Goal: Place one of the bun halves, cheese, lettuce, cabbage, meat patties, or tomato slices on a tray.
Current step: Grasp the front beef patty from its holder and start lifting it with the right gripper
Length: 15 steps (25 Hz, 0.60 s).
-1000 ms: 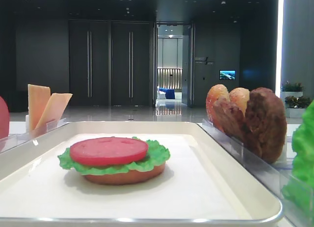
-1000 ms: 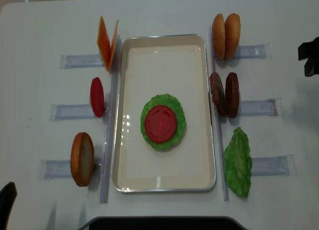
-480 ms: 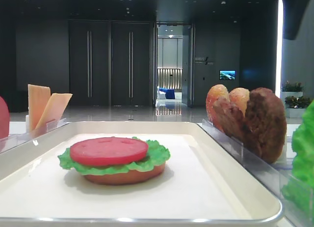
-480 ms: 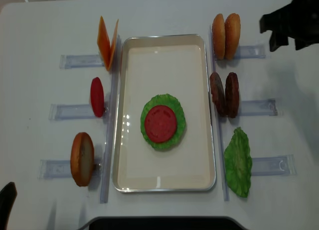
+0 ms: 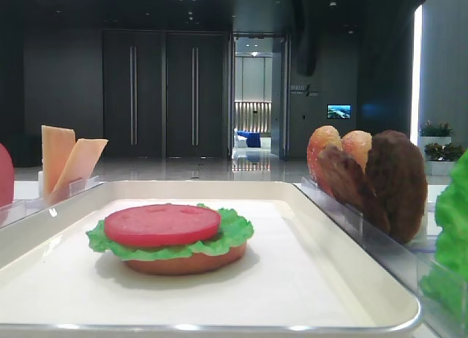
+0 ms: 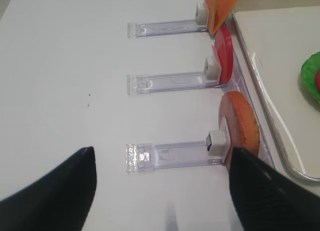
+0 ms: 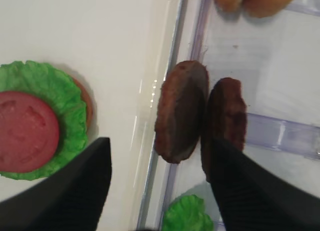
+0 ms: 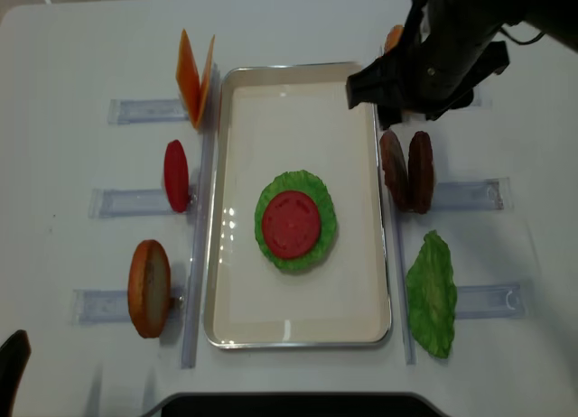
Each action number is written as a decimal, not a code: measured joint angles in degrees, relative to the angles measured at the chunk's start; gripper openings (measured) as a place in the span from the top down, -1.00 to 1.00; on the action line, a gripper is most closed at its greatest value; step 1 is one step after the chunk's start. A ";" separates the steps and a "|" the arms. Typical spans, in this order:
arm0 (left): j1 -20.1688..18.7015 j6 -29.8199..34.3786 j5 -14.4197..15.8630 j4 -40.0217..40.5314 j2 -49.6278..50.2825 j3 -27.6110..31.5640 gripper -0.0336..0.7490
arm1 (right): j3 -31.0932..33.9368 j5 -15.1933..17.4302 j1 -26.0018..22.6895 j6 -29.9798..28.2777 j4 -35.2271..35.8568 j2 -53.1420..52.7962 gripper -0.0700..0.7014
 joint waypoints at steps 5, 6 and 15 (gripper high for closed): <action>0.00 0.00 0.00 0.00 0.00 0.00 -0.70 | -0.76 -0.33 2.38 1.04 0.08 3.96 -0.25; 0.00 0.00 0.00 0.00 0.00 0.00 -0.70 | -0.76 -0.37 2.38 1.04 0.20 4.47 -0.25; 0.00 0.00 0.00 0.00 0.00 0.00 -0.70 | -0.87 -2.49 2.38 1.10 -0.20 8.62 -0.25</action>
